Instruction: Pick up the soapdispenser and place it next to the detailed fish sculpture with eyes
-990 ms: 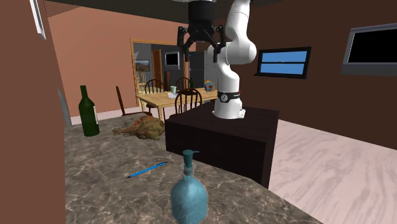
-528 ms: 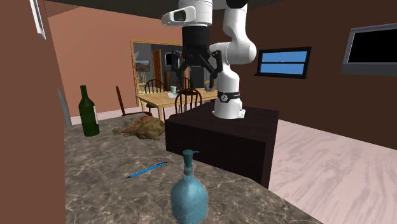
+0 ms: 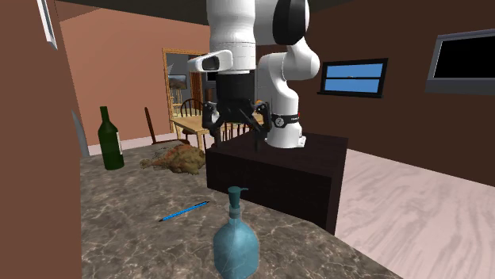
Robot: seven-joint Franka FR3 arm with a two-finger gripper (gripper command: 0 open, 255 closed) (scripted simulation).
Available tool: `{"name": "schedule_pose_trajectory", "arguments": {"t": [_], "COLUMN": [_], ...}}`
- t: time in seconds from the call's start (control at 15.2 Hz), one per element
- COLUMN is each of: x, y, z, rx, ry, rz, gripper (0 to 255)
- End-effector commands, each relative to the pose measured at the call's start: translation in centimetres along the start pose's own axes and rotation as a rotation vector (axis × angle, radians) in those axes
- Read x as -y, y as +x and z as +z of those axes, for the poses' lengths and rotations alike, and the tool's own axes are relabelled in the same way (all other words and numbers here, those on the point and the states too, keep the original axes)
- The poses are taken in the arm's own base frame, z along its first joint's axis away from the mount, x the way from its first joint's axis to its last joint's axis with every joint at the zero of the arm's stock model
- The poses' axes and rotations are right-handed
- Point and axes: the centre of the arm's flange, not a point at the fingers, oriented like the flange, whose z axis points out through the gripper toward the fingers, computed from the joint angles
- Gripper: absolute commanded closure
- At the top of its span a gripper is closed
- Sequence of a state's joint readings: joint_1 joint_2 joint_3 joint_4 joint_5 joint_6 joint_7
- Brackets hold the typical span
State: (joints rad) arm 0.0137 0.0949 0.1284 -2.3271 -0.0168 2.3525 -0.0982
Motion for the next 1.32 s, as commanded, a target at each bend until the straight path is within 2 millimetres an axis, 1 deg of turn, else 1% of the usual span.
{"name": "schedule_pose_trajectory", "arguments": {"t": [0.0, 0.26, 0.73, 0.79, 1.25], "x": [0.1, 0.3, 0.3, 0.3, 0.3], "y": [1.5, 4.9, 4.9, 4.9, 4.9], "z": [2.3, 6.2, 9.9, 10.2, 10.2], "rx": [-0.002, -0.005, -0.005, -0.005, -0.005], "ry": [0.005, 0.014, 0.014, 0.014, 0.014], "rz": [-0.005, -0.014, -0.014, -0.014, -0.014], "gripper": [0, 0, 0, 0, 0]}}
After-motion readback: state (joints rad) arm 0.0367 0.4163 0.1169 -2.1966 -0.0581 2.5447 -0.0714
